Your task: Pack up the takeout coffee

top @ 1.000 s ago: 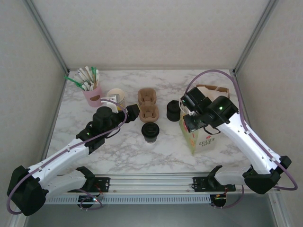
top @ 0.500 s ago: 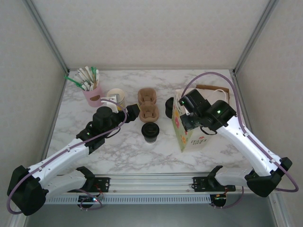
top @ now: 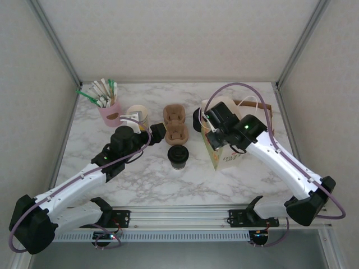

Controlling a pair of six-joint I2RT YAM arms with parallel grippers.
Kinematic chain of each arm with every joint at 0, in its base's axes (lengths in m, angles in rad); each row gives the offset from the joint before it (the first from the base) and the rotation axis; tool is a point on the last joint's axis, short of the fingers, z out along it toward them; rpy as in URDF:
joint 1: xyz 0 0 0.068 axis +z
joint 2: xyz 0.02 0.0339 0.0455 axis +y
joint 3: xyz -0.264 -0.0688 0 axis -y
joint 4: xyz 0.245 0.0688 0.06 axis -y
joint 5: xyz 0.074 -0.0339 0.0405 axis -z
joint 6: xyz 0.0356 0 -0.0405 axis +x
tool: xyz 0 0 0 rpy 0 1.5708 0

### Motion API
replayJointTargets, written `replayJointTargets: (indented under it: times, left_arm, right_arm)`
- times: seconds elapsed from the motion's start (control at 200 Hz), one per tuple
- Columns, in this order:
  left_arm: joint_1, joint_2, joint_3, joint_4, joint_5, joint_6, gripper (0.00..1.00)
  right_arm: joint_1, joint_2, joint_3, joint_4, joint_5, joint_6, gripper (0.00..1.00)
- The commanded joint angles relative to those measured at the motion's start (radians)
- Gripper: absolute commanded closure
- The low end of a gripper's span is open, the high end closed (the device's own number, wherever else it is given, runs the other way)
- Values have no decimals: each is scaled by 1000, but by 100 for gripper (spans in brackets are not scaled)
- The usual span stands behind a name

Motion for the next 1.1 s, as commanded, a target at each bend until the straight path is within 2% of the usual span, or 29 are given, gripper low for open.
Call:
replayJointTargets:
  times: [0.0, 0.245, 0.31, 0.531, 0.716, 0.911, 0.991, 1.097]
  left_arm:
    - [8, 3, -2, 24, 2, -1, 0]
    - [7, 27, 6, 20, 5, 4, 0]
    - [8, 36, 12, 15, 5, 4, 0]
    - [7, 51, 29, 10, 8, 5, 0]
    - [7, 13, 35, 40, 30, 14, 0]
    - [3, -60, 18, 95, 52, 21, 0]
    - [0, -97, 10, 119, 60, 14, 0]
    - [-6, -131, 12, 137, 68, 5, 0]
  right_arm:
    - [2, 38, 26, 29, 28, -62, 100]
    - [-20, 56, 45, 37, -18, -66, 100]
    - [-21, 59, 43, 29, -24, -55, 91]
    - [-19, 43, 61, -23, -26, -7, 78]
    - [-19, 5, 99, -66, -26, 35, 58]
    - [-20, -51, 134, -93, -32, 86, 28]
    - [-21, -83, 138, -89, -60, 108, 19]
    - [-16, -124, 145, -76, -100, 137, 1]
